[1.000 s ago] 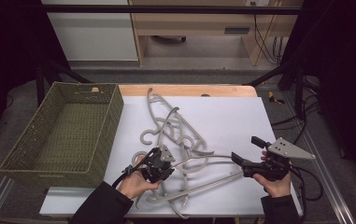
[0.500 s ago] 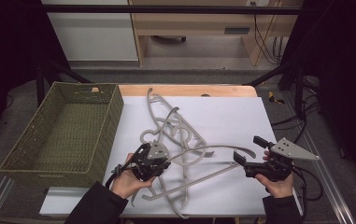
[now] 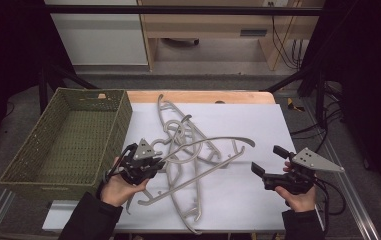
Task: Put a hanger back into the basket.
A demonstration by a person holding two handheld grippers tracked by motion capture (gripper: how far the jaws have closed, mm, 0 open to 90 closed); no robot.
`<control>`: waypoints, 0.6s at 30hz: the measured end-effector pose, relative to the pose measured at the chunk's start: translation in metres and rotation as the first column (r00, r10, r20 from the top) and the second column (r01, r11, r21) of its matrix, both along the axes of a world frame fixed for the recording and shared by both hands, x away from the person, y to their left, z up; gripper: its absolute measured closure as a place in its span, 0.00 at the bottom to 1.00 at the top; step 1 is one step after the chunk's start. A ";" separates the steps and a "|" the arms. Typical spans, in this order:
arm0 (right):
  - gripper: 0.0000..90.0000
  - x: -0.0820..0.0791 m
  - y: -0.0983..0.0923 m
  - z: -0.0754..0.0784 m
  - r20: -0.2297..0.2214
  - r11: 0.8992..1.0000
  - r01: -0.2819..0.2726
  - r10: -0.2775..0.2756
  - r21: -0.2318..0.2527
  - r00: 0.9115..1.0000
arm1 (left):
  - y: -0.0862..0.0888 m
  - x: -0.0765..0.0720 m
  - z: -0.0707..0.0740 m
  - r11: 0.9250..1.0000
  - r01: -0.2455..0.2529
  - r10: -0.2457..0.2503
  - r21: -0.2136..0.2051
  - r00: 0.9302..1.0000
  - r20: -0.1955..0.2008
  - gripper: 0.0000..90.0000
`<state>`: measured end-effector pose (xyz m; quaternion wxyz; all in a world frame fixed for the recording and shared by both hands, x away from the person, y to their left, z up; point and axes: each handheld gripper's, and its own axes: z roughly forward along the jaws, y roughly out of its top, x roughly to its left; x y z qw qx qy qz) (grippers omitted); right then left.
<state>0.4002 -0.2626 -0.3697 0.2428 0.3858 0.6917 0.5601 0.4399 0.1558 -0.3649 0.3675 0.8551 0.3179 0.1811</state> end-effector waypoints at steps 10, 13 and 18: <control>0.03 0.000 -0.001 0.001 -0.006 1.000 0.015 -0.015 0.001 1.000 | 0.025 0.004 0.024 0.998 -0.050 0.051 -0.037 0.998 0.045 0.90; 0.03 0.000 -0.002 0.001 -0.006 1.000 0.018 -0.018 0.004 1.000 | 0.036 0.004 0.034 0.998 -0.058 0.060 -0.026 0.996 0.061 0.90; 0.03 0.001 0.000 -0.001 -0.014 1.000 0.023 -0.023 -0.005 1.000 | 0.054 0.006 0.052 0.996 -0.086 0.088 -0.027 0.992 0.089 0.90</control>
